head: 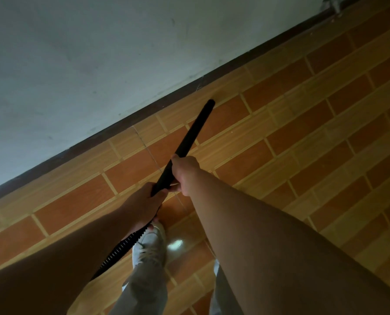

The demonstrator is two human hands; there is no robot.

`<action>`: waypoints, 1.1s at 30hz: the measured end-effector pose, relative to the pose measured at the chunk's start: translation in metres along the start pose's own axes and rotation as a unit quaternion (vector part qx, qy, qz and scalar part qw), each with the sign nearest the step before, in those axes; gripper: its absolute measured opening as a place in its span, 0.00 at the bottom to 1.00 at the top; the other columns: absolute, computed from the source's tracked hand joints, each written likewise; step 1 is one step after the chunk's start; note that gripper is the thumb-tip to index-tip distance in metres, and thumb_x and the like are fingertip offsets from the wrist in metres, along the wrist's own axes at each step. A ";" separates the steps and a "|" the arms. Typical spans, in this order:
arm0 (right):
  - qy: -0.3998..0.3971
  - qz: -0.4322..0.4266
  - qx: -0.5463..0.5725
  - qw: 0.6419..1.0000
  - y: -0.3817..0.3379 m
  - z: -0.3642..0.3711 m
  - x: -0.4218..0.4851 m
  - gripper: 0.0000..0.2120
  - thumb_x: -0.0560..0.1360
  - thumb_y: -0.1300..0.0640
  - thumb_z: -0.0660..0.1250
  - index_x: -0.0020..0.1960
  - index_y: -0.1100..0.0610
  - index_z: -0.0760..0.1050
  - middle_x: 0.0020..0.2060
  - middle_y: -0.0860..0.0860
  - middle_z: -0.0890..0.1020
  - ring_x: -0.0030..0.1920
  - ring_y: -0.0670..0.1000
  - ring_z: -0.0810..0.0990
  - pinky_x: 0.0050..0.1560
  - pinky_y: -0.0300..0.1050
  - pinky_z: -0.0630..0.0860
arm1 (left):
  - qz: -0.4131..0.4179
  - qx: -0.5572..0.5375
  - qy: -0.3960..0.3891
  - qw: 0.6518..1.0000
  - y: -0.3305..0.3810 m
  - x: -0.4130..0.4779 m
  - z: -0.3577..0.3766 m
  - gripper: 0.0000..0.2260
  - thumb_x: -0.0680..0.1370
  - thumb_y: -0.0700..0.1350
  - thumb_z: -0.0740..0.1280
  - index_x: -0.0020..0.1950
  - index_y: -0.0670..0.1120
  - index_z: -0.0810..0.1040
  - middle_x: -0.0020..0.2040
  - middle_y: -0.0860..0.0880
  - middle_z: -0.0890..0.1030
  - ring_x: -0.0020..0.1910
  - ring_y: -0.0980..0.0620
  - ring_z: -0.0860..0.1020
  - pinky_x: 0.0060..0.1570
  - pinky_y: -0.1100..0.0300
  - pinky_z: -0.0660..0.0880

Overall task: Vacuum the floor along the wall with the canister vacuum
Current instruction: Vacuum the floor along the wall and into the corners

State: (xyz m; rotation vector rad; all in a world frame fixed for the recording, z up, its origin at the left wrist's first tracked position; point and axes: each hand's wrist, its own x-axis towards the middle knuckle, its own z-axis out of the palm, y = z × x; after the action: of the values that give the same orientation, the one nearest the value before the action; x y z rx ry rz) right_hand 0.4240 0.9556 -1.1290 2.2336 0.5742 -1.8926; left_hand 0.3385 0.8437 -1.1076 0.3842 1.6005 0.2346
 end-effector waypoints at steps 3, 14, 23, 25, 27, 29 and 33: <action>-0.012 0.001 -0.005 1.000 0.000 -0.004 0.007 0.18 0.86 0.49 0.60 0.69 0.59 0.68 0.58 0.61 0.81 0.57 0.62 0.83 0.46 0.60 0.86 | -0.003 0.002 0.005 1.000 -0.002 0.004 0.004 0.11 0.84 0.52 0.62 0.64 0.50 0.72 0.43 0.43 0.78 0.33 0.50 0.76 0.28 0.58 0.75; -0.045 0.009 0.000 0.999 0.011 -0.028 0.021 0.19 0.85 0.48 0.59 0.72 0.57 0.66 0.56 0.59 0.80 0.58 0.62 0.82 0.47 0.60 0.86 | -0.016 0.033 0.010 0.999 0.002 0.007 0.026 0.10 0.83 0.55 0.62 0.56 0.50 0.74 0.37 0.44 0.77 0.28 0.51 0.76 0.28 0.58 0.76; -0.074 0.069 0.032 0.994 0.066 -0.024 0.001 0.21 0.86 0.49 0.57 0.73 0.60 0.64 0.58 0.62 0.80 0.56 0.61 0.84 0.51 0.56 0.86 | -0.044 0.073 -0.017 0.996 -0.027 -0.033 0.027 0.06 0.83 0.50 0.64 0.55 0.49 0.77 0.35 0.44 0.78 0.25 0.51 0.74 0.26 0.59 0.72; -0.077 0.076 0.049 0.993 0.063 -0.029 -0.002 0.20 0.86 0.50 0.57 0.73 0.60 0.64 0.59 0.62 0.80 0.57 0.62 0.84 0.47 0.57 0.86 | -0.041 0.084 -0.019 0.995 -0.026 -0.033 0.027 0.06 0.83 0.52 0.64 0.55 0.51 0.77 0.36 0.44 0.79 0.25 0.53 0.74 0.26 0.59 0.73; -0.075 0.076 0.060 0.993 0.054 -0.035 -0.001 0.19 0.86 0.50 0.57 0.73 0.59 0.64 0.60 0.63 0.80 0.56 0.62 0.84 0.43 0.57 0.86 | -0.031 0.093 -0.017 0.995 -0.021 -0.026 0.028 0.07 0.83 0.53 0.63 0.55 0.51 0.77 0.37 0.44 0.80 0.25 0.54 0.75 0.26 0.60 0.73; -0.066 0.065 0.059 0.994 0.043 -0.041 0.002 0.19 0.86 0.49 0.57 0.72 0.58 0.65 0.58 0.62 0.80 0.56 0.62 0.84 0.43 0.59 0.86 | -0.015 0.099 -0.011 0.995 -0.011 -0.017 0.031 0.07 0.83 0.52 0.63 0.56 0.52 0.76 0.38 0.44 0.81 0.26 0.54 0.76 0.26 0.60 0.74; -0.032 0.023 0.038 0.998 0.028 -0.055 0.012 0.18 0.86 0.48 0.59 0.71 0.57 0.66 0.49 0.56 0.79 0.53 0.58 0.83 0.51 0.55 0.85 | 0.003 0.099 -0.009 0.995 0.010 0.001 0.040 0.07 0.83 0.54 0.62 0.56 0.52 0.75 0.36 0.45 0.79 0.28 0.52 0.76 0.28 0.59 0.76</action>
State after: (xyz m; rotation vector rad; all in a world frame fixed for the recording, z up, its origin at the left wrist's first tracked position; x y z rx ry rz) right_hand 0.4866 0.9525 -1.1336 2.2008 0.4449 -1.9871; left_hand 0.3794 0.8502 -1.1077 0.5414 1.6105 0.0767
